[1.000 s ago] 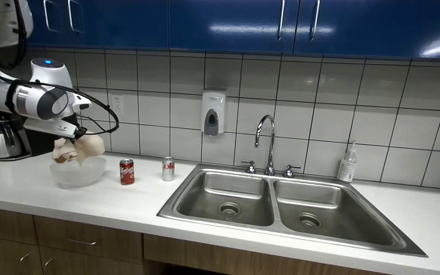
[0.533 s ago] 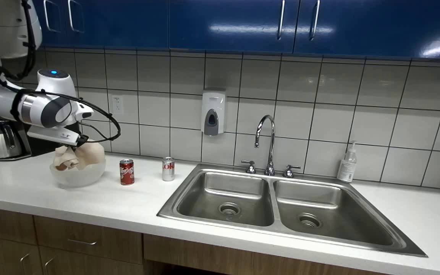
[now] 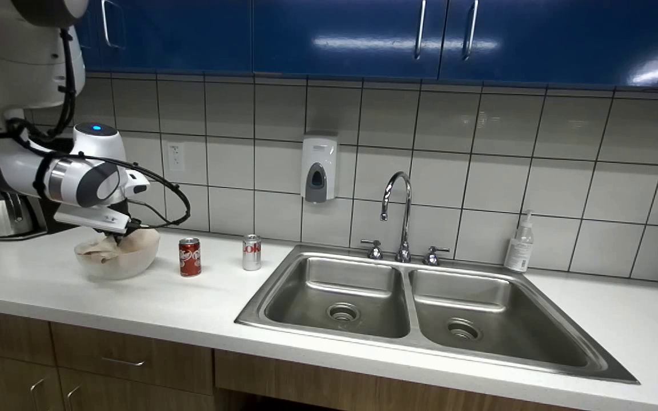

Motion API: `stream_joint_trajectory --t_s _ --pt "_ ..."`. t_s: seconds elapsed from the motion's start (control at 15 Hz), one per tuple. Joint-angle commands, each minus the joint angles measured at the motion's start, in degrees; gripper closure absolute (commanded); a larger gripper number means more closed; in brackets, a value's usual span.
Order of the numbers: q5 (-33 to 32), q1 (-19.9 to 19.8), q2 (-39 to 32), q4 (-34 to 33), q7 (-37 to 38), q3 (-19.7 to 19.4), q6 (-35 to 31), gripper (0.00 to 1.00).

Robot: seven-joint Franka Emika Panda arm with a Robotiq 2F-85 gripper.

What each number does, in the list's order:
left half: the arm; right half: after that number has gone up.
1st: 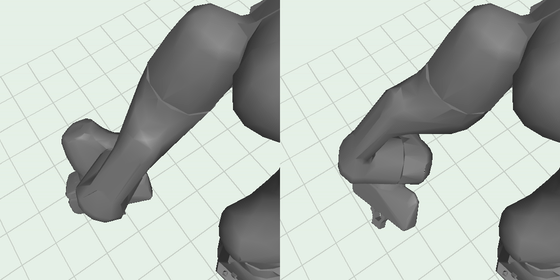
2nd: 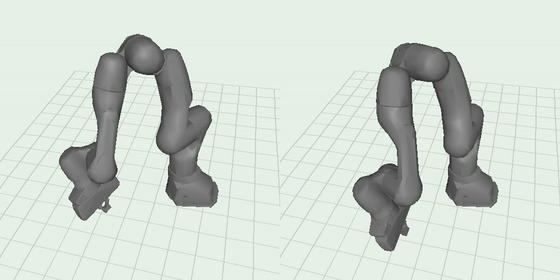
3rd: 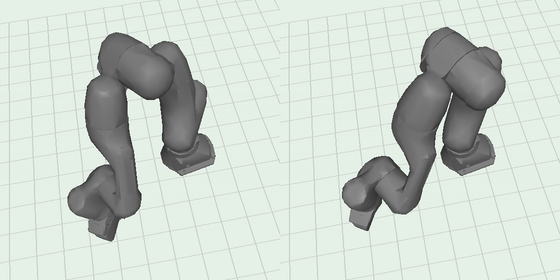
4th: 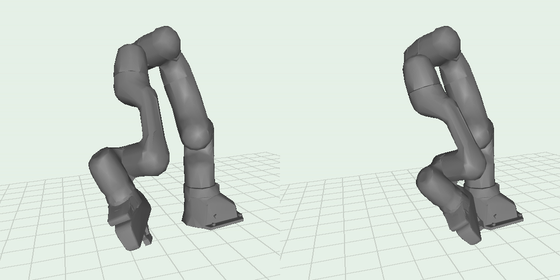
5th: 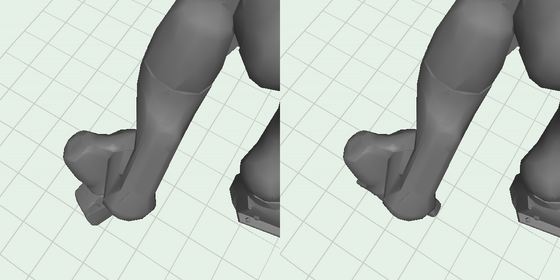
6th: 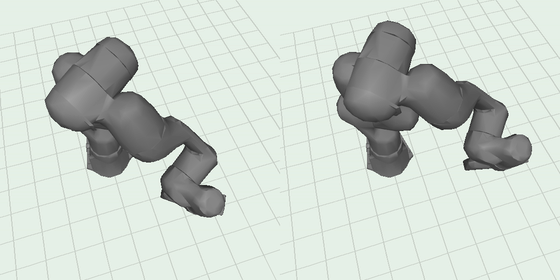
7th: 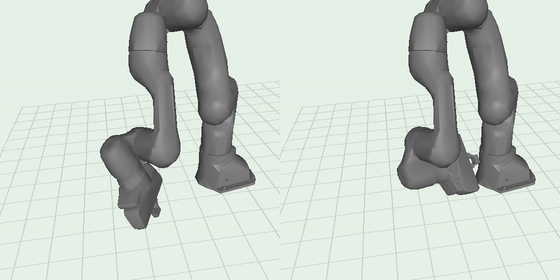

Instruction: Move the cloth from the counter to the bowl

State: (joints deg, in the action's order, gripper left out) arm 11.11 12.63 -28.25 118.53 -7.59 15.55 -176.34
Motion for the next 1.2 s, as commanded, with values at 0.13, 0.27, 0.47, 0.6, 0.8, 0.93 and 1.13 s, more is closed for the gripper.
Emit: stream_joint_trajectory --t_s 0.13,0.27,0.47,0.6,0.8,0.93,1.13 --pt "-4.87 -4.77 -5.64 -4.72 0.11 2.02 2.76 0.99" --pt "-5.67 -4.80 -6.48 -5.56 0.61 1.61 3.53 0.69" --pt "-6.25 -4.73 -6.98 -6.42 0.73 1.47 4.38 0.55" --pt "-6.35 -4.58 -6.86 -6.56 0.76 1.38 4.64 0.40" --pt "-6.14 -5.03 -6.21 -6.47 0.51 1.95 4.52 0.16" --pt "-6.09 -5.07 -5.43 -6.35 0.52 2.14 4.26 0.01" --pt "-6.04 -5.03 -4.66 -6.27 0.56 2.37 4.07 0.00"
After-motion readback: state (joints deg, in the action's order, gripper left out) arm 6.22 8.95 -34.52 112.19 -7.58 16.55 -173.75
